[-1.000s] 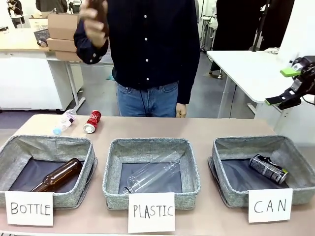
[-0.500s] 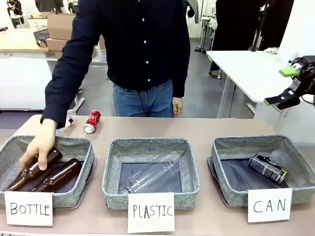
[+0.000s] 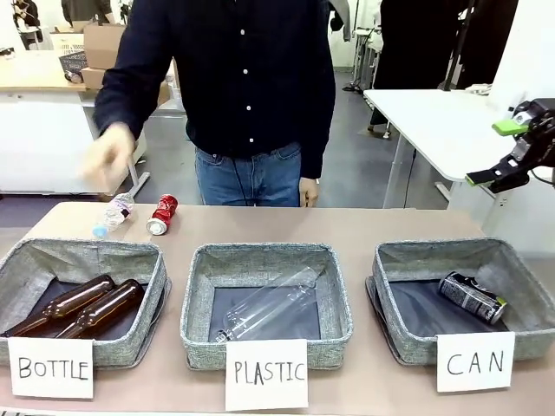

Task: Sort the can waste into the basket.
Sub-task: Pick up the can waste from the table and place it in the right Fabric basket.

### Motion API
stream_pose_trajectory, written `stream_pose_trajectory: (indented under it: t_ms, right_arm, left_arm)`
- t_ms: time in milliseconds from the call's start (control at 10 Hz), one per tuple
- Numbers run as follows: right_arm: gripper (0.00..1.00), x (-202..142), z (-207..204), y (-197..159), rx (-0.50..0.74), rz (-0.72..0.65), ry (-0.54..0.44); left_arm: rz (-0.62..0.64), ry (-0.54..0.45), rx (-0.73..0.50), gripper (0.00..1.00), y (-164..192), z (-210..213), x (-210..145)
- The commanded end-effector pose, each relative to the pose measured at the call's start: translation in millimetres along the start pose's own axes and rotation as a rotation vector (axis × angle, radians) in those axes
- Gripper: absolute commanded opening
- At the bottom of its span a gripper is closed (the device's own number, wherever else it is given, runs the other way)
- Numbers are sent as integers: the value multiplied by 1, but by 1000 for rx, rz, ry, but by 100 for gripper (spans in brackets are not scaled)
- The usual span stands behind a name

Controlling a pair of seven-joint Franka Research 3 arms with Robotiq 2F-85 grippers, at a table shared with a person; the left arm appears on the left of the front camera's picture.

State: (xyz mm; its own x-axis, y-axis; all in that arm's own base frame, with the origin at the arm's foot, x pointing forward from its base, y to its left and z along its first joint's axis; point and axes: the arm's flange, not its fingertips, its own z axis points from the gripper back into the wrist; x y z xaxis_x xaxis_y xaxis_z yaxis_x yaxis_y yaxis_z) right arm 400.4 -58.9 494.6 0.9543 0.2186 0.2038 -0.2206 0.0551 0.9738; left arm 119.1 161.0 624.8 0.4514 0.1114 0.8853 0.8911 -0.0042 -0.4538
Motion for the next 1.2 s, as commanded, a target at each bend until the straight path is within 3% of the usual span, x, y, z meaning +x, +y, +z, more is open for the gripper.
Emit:
stream_pose_trajectory:
  t_ms: [0, 400, 500, 700, 800, 900, 1100]
  right_arm:
    - [100, -1, 2, 2, -1, 16, 13]
    - [100, -1, 2, 2, -1, 16, 13]
    - [100, -1, 2, 2, -1, 16, 13]
    - [100, -1, 2, 2, -1, 16, 13]
    - [100, -1, 2, 2, -1, 16, 13]
    - [100, -1, 2, 2, -1, 16, 13]
    - [100, -1, 2, 2, -1, 16, 13]
  left_arm:
    - [8, 6, 5, 100, -10, 3, -3]
    - [14, 0, 9, 100, 0, 2, -2]
    - [98, 101, 50, 100, 20, -19, 20]
    - [299, 260, 270, 100, 111, -87, 81]
    - [383, 392, 337, 100, 164, -119, 100]
    - [469, 487, 375, 100, 213, -147, 109]
    - [448, 593, 630, 100, 304, -188, 94]
